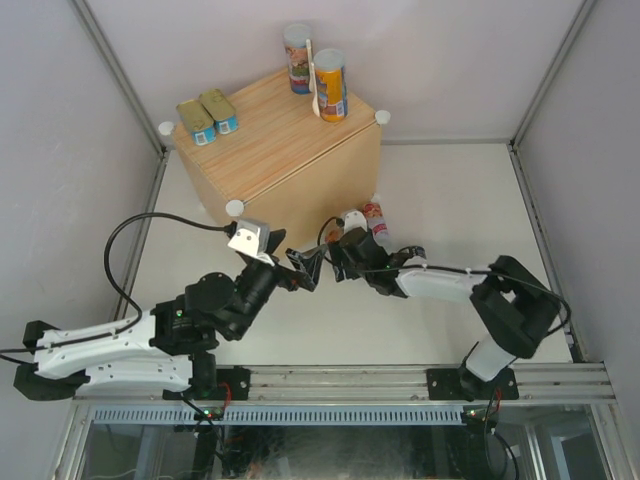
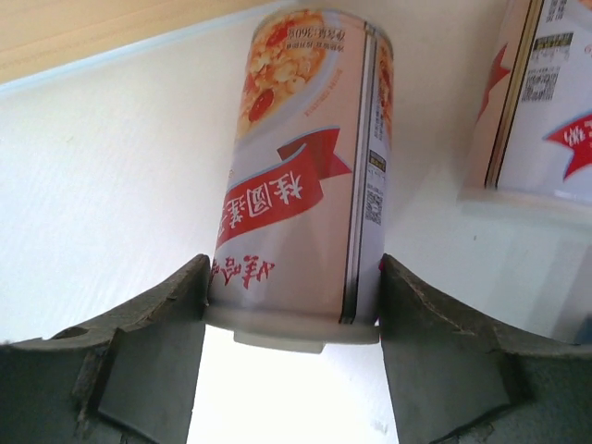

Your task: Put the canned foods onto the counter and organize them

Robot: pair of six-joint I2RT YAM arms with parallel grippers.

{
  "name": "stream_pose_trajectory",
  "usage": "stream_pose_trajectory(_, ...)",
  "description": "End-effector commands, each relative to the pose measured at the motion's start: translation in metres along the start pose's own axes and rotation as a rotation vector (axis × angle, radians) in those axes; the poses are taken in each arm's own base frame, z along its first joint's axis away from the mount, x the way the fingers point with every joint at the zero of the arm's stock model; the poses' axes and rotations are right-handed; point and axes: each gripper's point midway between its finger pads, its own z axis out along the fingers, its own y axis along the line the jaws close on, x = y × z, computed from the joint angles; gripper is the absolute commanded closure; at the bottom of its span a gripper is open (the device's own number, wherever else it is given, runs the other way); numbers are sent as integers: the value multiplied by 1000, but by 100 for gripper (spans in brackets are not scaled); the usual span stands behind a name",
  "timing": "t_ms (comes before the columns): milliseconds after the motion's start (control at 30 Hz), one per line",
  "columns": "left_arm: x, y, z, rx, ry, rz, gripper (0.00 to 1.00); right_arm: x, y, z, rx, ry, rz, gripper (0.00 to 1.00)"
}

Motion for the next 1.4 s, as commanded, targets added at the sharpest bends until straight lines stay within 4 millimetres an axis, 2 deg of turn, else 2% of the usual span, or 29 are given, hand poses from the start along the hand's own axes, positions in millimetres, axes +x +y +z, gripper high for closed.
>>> stream_pose_trajectory(0,-8,3,-4,-13,-31,-43,6,-33,22,-54,-84,-78,20,80)
stream_pose_trajectory(167,-13,2,-8,-8,-38,-45,6,-29,27,-99,-126,-27,-9,80)
stream_pose_trajectory(300,-15,-1,-10,-1,-40,-41,6,-21,29,-121,-145,38,-29,81)
stream_pose_trajectory(500,-18,-5,-12,8,-41,-37,6,2,38,-132,-165,142,-54,81)
stream_pose_trajectory(700,-19,-5,-15,8,-42,-33,6,-1,50,-123,-187,164,-63,80)
stream_pose_trajectory(767,-20,-4,-17,4,-39,-29,6,-2,57,-117,-193,175,-66,76)
stream_pose_trajectory(1000,-16,3,-22,-16,-21,-4,5,-3,69,-106,-211,182,-51,48)
stream_pose_trajectory(1233,-6,7,-24,-26,1,26,3,-17,73,-115,-240,138,-25,31)
stream_pose_trajectory(1367,0,9,-25,-27,18,38,1,-26,78,-121,-278,102,-2,26)
